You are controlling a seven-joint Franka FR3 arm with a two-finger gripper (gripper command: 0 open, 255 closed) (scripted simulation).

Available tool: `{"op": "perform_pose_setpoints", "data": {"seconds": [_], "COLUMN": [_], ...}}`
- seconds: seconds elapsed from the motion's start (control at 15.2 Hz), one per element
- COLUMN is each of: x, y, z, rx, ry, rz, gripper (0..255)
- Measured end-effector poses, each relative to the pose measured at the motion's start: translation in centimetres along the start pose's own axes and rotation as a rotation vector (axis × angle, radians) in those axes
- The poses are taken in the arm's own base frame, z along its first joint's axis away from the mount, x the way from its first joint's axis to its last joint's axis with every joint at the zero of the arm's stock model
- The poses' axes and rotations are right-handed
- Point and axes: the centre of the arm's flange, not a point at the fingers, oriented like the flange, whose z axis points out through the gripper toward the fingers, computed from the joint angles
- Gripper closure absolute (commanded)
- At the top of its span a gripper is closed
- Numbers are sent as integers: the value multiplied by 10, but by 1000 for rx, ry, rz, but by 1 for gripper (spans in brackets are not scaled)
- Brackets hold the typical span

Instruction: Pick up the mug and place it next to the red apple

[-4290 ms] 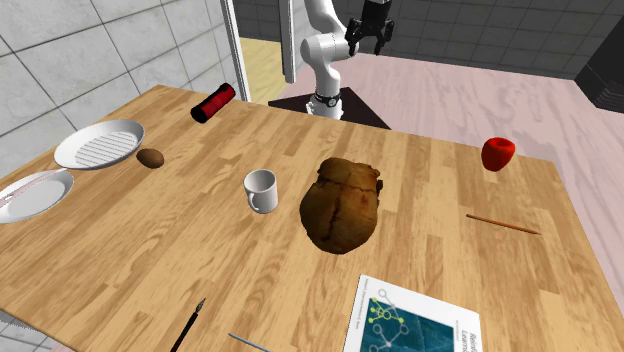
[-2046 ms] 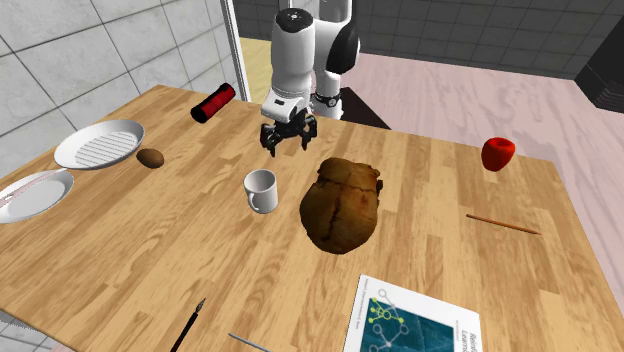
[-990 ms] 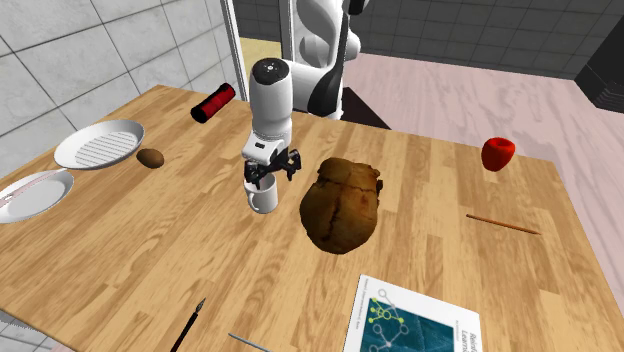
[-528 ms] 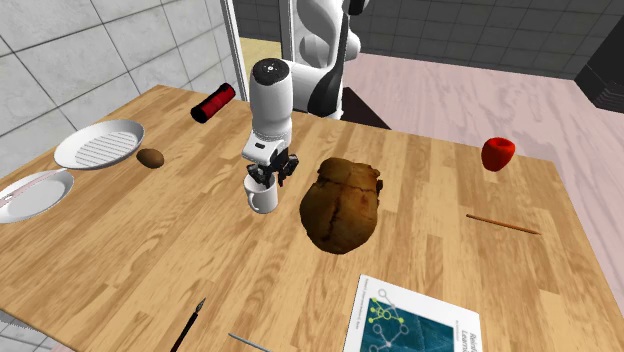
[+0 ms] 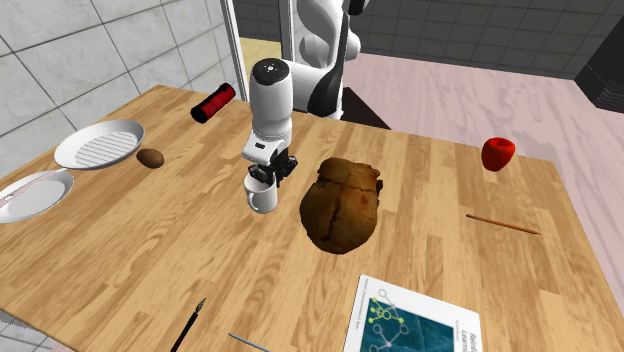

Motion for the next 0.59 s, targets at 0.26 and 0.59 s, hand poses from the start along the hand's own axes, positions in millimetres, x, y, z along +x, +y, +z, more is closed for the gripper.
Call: {"op": "perform_pose_setpoints", "data": {"seconds": [0.26,0.59], "x": [-2,-4], "y": [1,3], "z": [-15,-41], "rx": [0,0], "ry": [0,0], "rz": [0,0], "gripper": [255,255]}}
